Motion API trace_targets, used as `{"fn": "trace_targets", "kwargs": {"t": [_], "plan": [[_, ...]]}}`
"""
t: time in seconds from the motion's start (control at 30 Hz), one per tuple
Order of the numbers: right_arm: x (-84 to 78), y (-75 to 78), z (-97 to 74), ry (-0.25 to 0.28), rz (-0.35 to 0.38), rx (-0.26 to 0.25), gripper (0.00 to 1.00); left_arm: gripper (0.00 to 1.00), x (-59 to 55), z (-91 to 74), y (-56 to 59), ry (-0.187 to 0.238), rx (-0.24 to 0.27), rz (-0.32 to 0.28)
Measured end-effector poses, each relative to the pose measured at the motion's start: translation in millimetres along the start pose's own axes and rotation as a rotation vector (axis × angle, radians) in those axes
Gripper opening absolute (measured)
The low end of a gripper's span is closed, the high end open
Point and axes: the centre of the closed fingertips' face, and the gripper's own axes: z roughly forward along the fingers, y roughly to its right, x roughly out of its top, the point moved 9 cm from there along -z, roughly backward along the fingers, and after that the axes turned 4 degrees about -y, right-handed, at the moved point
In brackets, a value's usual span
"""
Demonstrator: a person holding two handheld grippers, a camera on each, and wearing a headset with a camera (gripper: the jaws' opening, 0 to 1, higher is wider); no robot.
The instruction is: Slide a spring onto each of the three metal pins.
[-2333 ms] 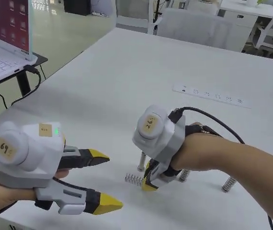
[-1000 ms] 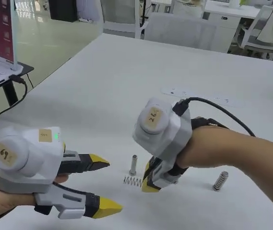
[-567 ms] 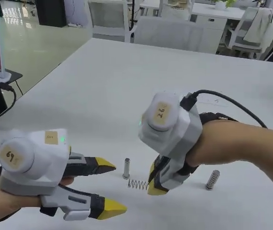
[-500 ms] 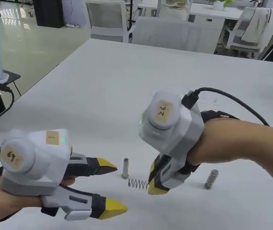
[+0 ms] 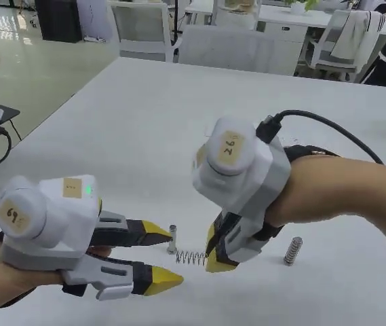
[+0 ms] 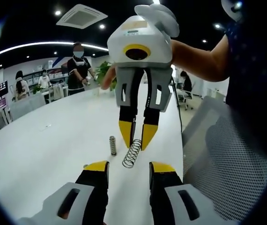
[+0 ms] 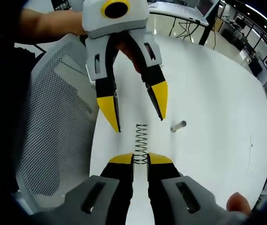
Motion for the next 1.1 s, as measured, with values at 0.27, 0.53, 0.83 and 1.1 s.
{"fn": "trace_targets", "kwargs": {"t": [0.27, 0.53, 0.83, 1.1], "plan": [[6.0, -1.4, -2.3, 0.011, -0.033, -0.002, 0.08, 0.19, 3.3, 0.7, 3.9, 0.015, -0.010, 0.013], [8.5, -3.2, -4.6, 0.019, -0.055, -0.001, 0.08, 0.13, 7.4, 3.0, 6.1, 0.024, -0.021, 0.025], [9.4, -4.0, -6.1, 0.025, -0.066, -0.005, 0.08, 0.06, 8.2, 4.1, 5.6, 0.026, -0.020, 0.035], [8.6, -4.5, -6.4, 0.026, -0.077, -0.006, 0.08, 0.04, 8.7, 4.1, 6.4, 0.021, -0.028, 0.039]]}}
